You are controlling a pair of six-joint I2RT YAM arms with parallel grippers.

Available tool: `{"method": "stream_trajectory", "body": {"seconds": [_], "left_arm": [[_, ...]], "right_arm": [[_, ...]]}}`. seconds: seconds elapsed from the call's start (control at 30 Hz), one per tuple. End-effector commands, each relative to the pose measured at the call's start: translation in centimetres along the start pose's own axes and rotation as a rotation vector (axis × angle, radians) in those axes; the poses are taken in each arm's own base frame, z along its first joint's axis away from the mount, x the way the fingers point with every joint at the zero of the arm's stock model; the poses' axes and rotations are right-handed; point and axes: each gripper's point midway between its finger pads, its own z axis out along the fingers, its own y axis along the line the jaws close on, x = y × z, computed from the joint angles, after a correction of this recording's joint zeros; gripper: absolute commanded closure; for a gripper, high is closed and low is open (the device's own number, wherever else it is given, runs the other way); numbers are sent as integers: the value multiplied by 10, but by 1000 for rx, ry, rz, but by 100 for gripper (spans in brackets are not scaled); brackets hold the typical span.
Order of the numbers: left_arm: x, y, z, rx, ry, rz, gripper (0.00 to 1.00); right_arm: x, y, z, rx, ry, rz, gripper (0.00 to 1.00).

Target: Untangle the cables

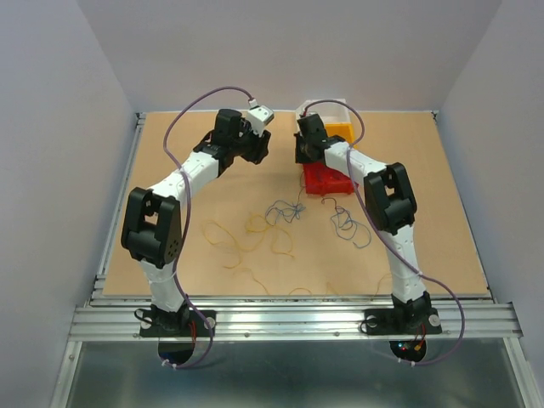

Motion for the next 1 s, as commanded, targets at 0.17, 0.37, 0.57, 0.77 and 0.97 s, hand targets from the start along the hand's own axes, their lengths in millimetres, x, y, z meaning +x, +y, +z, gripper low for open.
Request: {"method": "stream_trajectory", "body": {"seconds": [0.17,0.37,0.57,0.77,0.97], "left_arm": [[-39,4,-24,-36,-108,46,45],[-40,5,-26,-44,-116,48,45],[-41,3,-28,-33,-122,53,44],[-41,-6,-32,7,-134,84,41],[-41,-19,-36,76,-152,114,40]], "right_arm": [[-20,-9,-25,39,-14,-23,99],[-59,18,-40,-89,-129,-24,100],[-59,11,-85,-98,-158,-26,99],[-37,-35,-119,58,-162,-19,99],[-5,-75,-102,128,-82,23,99]]}}
